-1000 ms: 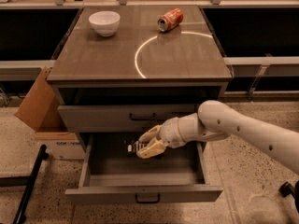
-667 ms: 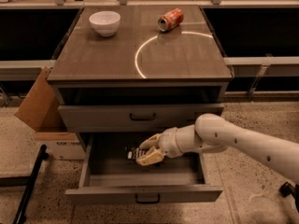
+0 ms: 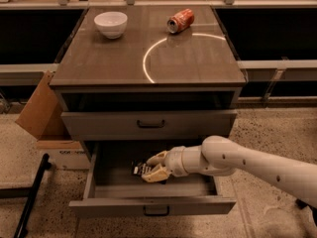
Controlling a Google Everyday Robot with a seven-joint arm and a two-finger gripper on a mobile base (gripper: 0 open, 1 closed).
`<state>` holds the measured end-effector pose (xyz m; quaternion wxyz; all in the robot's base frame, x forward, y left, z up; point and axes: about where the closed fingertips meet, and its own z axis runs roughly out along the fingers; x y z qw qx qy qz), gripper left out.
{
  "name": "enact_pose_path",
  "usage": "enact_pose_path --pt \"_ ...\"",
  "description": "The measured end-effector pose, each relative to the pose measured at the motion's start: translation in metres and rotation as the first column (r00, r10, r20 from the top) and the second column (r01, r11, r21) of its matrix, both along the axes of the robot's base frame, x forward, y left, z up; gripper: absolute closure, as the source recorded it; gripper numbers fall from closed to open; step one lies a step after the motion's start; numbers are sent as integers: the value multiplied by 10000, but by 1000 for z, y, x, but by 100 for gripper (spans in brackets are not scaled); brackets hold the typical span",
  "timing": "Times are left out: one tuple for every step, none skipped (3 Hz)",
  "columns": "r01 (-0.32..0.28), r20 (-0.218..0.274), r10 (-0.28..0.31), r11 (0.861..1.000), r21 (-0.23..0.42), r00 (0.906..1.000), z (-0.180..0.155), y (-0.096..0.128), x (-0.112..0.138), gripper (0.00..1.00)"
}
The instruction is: Place rxbar chocolate into middle drawer
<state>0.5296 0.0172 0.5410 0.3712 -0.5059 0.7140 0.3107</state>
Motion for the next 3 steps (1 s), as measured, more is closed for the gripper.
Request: enact_pose_path --pt "402 -245 -407 9990 -216 9989 -27 6 3 100" --pt "1204 -458 -1220 9921 -362 9915 -59 8 11 92" --pt "1840 -467 -1855 9823 -349 9815 -86 6 23 71"
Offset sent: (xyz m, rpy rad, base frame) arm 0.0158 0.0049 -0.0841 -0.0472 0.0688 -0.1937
